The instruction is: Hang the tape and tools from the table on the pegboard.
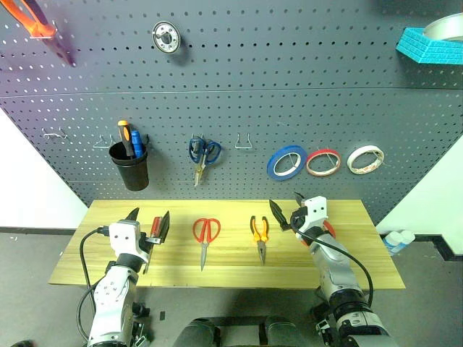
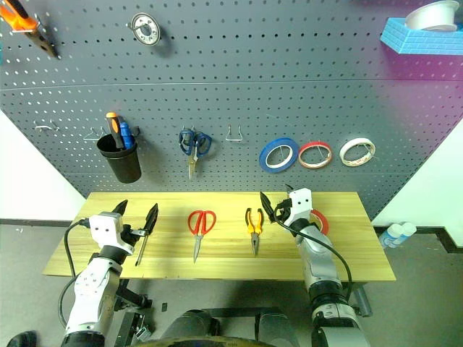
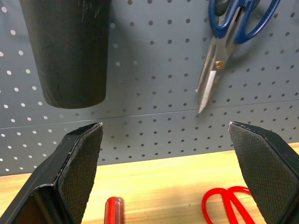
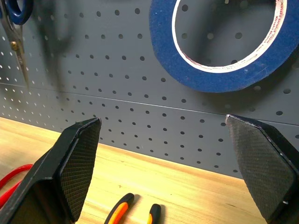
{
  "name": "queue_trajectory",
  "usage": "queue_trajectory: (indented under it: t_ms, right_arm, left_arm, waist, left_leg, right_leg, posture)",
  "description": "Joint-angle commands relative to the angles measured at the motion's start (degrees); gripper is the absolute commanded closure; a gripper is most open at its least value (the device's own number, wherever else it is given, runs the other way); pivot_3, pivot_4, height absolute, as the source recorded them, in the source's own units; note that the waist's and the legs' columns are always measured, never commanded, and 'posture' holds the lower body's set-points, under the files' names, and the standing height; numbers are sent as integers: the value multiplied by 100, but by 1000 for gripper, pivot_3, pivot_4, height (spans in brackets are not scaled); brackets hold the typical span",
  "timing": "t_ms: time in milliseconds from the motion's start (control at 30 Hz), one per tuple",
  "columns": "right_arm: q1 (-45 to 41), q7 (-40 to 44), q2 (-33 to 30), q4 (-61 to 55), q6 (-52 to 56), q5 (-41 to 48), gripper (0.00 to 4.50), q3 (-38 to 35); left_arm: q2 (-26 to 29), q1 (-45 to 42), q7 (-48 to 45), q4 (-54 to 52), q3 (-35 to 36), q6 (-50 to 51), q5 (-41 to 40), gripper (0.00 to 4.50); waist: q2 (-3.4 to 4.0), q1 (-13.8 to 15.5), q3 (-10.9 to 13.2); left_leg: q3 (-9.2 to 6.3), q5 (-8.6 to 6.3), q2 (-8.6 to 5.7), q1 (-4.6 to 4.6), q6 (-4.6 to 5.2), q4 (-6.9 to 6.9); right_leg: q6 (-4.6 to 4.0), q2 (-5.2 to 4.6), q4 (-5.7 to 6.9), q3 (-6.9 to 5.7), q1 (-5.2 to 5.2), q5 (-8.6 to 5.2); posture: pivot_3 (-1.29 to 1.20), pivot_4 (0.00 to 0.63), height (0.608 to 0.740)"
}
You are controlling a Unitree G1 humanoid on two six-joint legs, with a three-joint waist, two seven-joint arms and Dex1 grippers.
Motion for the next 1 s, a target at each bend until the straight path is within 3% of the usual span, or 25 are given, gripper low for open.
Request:
queue_trajectory:
  t_ms: [33,367,567,767,1000]
  right_arm:
    - [-85,13,-42,-240,-114,48,0,-43]
    - [-201,7,-100,-138,-137,48,0,-75]
    - [-232,13,-99,-100,-131,55,0,-92]
    - [-244,20,-95,-87,-141,40,0,-92]
    - [-253,15,-109,-68,-155,26,0,-105]
  left_arm:
    - [45,-103,-36,-20,70,-73,-69,18]
    - [236,-237,-490,-74,-54,126,-193,18]
    - [548,-208,-1423,-500,-55,781,-977,18]
    - [1189,123,-2524,-1271,-165,1742,-1690,18]
    - [1979,532,-3532,-1717,-423,1983,-1622,18]
  waist:
    - [0,0,0]
    - [0,-3,0]
    - [0,-3,0]
    - [0,-42,0]
    - [2,-136,1]
  left_leg:
    - [0,0,0,0,0,0]
    - [0,0,0,0,0,0]
    - [0,0,0,-2,0,0]
    - [0,0,1,-1,0,-3]
    - [0,0,1,1,0,-6]
  right_leg:
    - [0,0,0,0,0,0]
    - [0,0,0,0,0,0]
    - [0,0,0,0,-1,0]
    - [-5,0,0,0,-2,-2]
    - [-19,-1,0,2,-1,-11]
  posture:
    - [8,0,740]
    - [12,0,740]
    - [17,0,740]
    - [18,0,740]
    - [12,0,740]
